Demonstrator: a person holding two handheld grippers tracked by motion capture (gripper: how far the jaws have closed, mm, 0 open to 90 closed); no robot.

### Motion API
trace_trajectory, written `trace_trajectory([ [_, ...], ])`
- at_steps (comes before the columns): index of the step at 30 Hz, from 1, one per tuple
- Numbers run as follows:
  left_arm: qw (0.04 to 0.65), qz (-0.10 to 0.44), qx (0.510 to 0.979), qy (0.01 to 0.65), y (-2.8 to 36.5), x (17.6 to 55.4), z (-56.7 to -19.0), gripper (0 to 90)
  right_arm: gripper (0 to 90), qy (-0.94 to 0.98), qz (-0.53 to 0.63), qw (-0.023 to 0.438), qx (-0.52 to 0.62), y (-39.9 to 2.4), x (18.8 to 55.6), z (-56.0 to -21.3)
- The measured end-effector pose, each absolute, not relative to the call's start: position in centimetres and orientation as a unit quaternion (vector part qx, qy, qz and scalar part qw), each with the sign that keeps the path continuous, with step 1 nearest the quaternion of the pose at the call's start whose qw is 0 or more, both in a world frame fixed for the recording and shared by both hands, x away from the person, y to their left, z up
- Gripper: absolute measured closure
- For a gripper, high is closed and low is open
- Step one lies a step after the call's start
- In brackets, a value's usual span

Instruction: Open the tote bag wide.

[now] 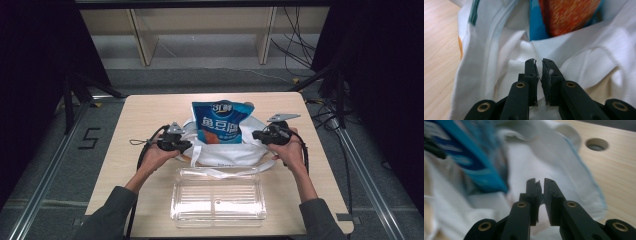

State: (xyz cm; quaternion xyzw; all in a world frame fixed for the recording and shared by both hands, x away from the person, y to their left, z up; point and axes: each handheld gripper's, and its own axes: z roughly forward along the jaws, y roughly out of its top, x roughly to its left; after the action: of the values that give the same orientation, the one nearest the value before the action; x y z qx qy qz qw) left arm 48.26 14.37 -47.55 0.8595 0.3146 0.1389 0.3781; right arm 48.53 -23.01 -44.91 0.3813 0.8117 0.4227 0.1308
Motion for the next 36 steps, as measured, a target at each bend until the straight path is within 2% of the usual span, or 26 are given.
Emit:
trace_trajectory([
  [8,0.392,0.12,0.861,0.301,14.2,47.1,-47.2,86.1,88.2,0.845,0.374,0.113,0.365,-22.8,45.6,-44.9],
  [12,0.378,0.113,0.871,0.294,13.8,46.7,-48.4,88.4,90.0,0.855,0.343,0.088,0.38,-22.6,45.0,-48.0],
  [14,0.368,0.115,0.877,0.286,13.5,46.7,-48.9,88.5,90.0,0.853,0.341,0.081,0.386,-22.6,45.0,-48.4],
  [16,0.368,0.118,0.876,0.287,13.5,46.7,-48.9,88.2,90.0,0.854,0.347,0.093,0.375,-22.4,45.3,-48.8],
  [19,0.381,0.129,0.867,0.294,14.0,46.7,-48.0,79.5,85.6,0.849,0.356,0.103,0.377,-22.5,45.2,-47.7],
  [20,0.389,0.132,0.86,0.302,14.2,46.7,-47.6,79.5,81.9,0.841,0.362,0.096,0.391,-22.7,45.1,-47.1],
  [21,0.394,0.135,0.858,0.301,14.5,46.7,-47.3,77.1,76.8,0.835,0.375,0.111,0.387,-22.9,45.2,-46.7],
  [23,0.41,0.134,0.846,0.314,14.8,46.5,-46.8,67.6,69.8,0.83,0.385,0.121,0.384,-23.6,45.4,-45.8],
  [24,0.417,0.132,0.841,0.318,15.0,46.5,-46.5,65.7,65.3,0.816,0.404,0.132,0.392,-23.6,45.4,-45.6],
  [26,0.43,0.136,0.833,0.321,15.4,46.0,-45.8,57.3,59.9,0.811,0.406,0.141,0.398,-24.4,45.3,-44.4],
  [27,0.43,0.136,0.833,0.321,15.4,46.0,-45.8,55.4,59.9,0.811,0.406,0.141,0.398,-24.4,45.3,-44.4],
  [28,0.433,0.138,0.831,0.321,15.5,45.7,-45.5,52.9,52.7,0.8,0.414,0.148,0.409,-24.8,45.2,-43.8],
  [31,0.431,0.15,0.829,0.322,15.8,45.1,-44.8,48.0,48.2,0.791,0.423,0.151,0.415,-25.3,45.2,-43.2],
  [36,0.431,0.135,0.826,0.337,16.5,43.7,-44.4,36.3,42.9,0.77,0.442,0.15,0.435,-26.6,44.8,-42.2],
])
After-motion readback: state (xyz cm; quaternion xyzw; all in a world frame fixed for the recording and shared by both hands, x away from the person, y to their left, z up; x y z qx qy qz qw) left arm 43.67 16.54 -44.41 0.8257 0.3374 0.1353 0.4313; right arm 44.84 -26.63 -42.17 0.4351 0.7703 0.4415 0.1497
